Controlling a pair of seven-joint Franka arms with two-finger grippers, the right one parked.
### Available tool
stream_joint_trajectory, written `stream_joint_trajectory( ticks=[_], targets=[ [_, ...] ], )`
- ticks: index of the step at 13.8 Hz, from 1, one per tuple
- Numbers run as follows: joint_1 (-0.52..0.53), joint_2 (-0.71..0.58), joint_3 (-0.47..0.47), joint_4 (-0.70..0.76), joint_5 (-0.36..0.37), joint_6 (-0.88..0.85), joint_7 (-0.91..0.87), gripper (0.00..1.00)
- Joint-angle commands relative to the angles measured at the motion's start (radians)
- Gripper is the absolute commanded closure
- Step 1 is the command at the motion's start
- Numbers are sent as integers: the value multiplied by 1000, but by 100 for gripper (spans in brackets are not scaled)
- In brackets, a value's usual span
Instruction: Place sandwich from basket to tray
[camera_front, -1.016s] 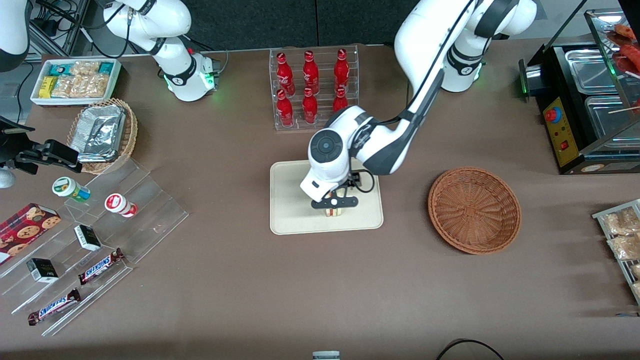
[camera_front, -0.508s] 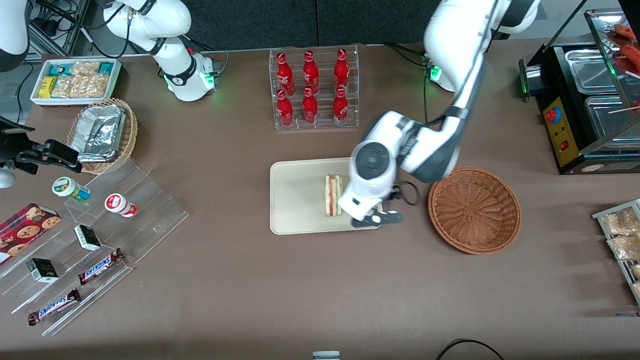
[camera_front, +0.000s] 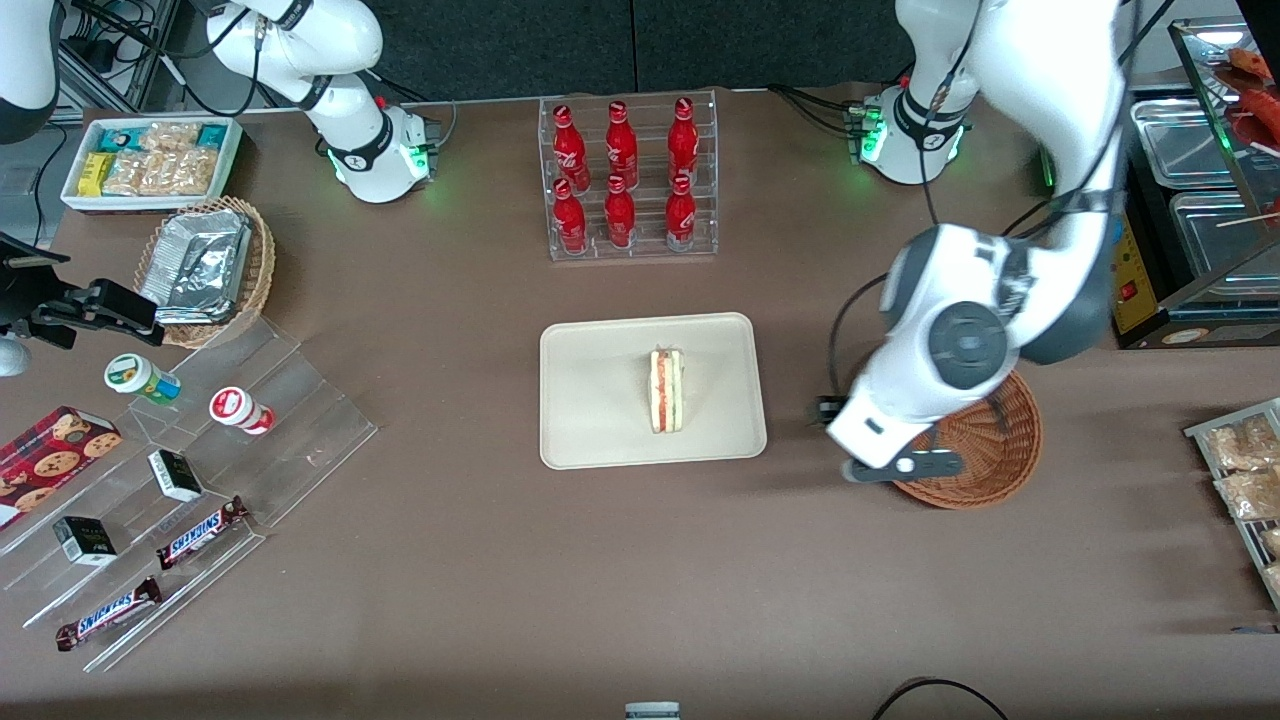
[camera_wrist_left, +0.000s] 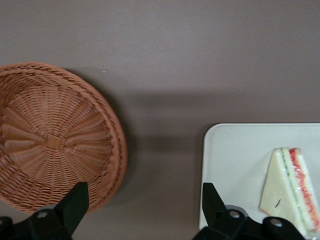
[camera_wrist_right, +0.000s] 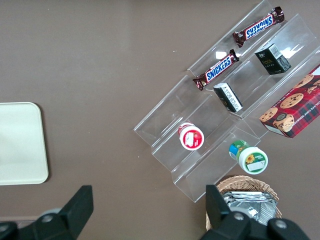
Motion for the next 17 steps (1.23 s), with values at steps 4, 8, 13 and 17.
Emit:
stream_joint_trajectory(
  ticks=[4,8,13,17],
  targets=[
    [124,-189,-7,-128,-21,-85,156,0],
    [171,-261,-11,-132,-21,-171,183,0],
    [318,-371,-115,-123,-18,-324,229,0],
    [351,-391,-143,-74,1,-385,226,0]
  ],
)
